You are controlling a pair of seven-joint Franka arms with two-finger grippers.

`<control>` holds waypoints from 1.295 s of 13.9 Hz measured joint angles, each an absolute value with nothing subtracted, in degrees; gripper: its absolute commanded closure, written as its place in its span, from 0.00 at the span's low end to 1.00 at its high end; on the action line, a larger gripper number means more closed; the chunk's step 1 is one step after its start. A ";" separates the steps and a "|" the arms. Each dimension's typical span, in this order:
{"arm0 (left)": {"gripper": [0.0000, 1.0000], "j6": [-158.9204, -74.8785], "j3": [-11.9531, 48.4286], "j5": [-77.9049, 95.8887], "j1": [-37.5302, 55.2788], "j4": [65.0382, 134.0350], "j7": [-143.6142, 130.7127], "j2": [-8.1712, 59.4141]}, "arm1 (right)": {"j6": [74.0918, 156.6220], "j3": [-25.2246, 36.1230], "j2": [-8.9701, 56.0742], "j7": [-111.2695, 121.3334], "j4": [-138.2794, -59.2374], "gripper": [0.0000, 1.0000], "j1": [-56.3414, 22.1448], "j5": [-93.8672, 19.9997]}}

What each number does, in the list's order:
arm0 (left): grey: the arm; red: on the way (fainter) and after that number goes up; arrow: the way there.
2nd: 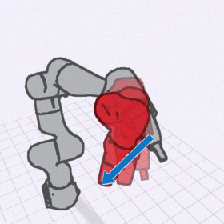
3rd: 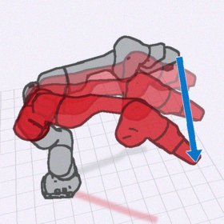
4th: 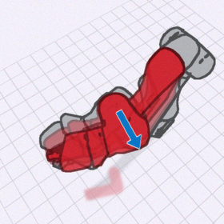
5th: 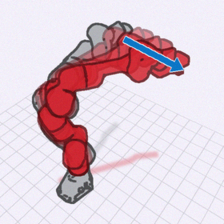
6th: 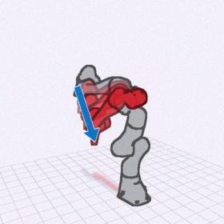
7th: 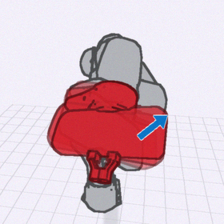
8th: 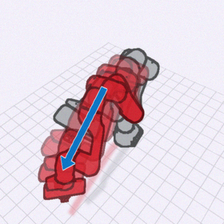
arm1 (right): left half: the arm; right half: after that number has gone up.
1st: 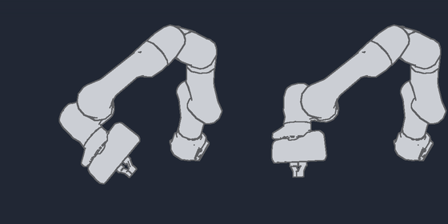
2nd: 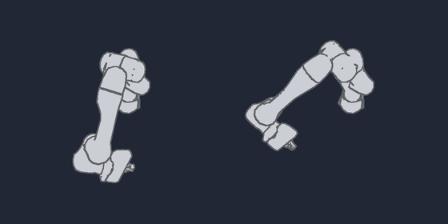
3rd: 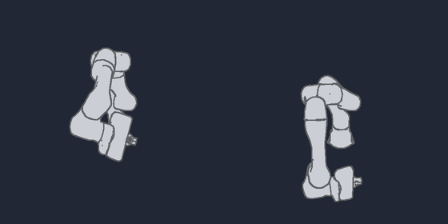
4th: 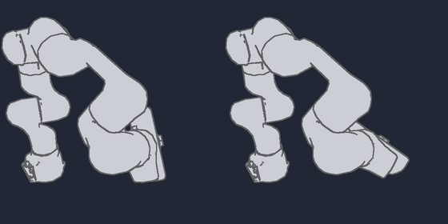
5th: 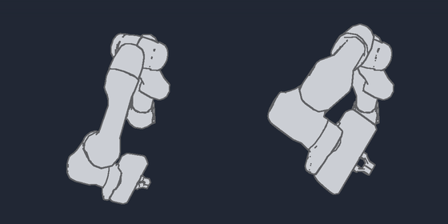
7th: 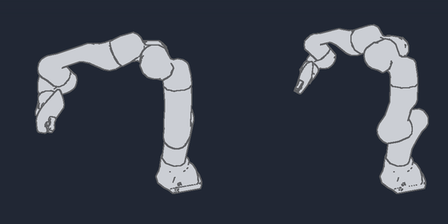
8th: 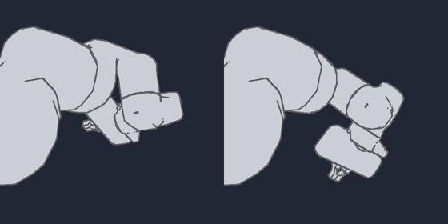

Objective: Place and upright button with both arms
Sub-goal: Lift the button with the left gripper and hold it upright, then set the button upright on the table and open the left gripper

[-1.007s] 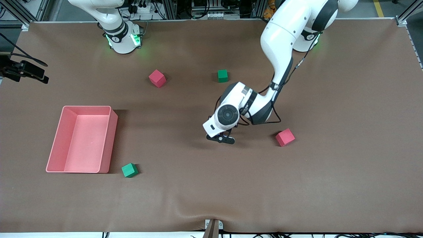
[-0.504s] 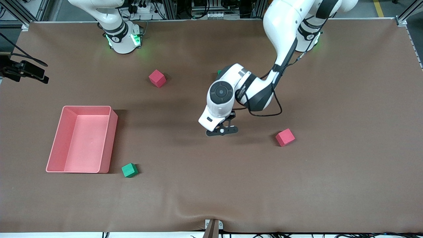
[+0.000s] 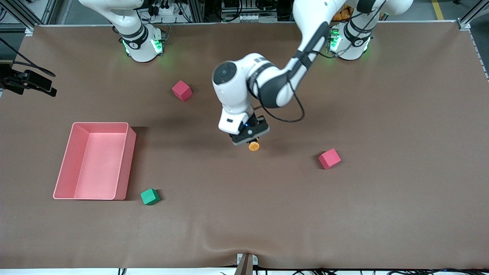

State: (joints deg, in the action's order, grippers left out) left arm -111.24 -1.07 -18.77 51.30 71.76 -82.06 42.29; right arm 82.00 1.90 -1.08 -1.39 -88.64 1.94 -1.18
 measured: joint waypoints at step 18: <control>1.00 -115.14 -0.97 -81.24 61.50 73.80 -139.46 61.67 | 81.98 1.87 -1.08 -1.38 -88.67 0.00 1.94 -1.18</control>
State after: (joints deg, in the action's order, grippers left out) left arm -115.14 -0.97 -81.24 61.50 73.80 -139.46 61.67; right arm 81.98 1.87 -1.08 -1.38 -88.67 1.94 -1.18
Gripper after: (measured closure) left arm 0.573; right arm 0.000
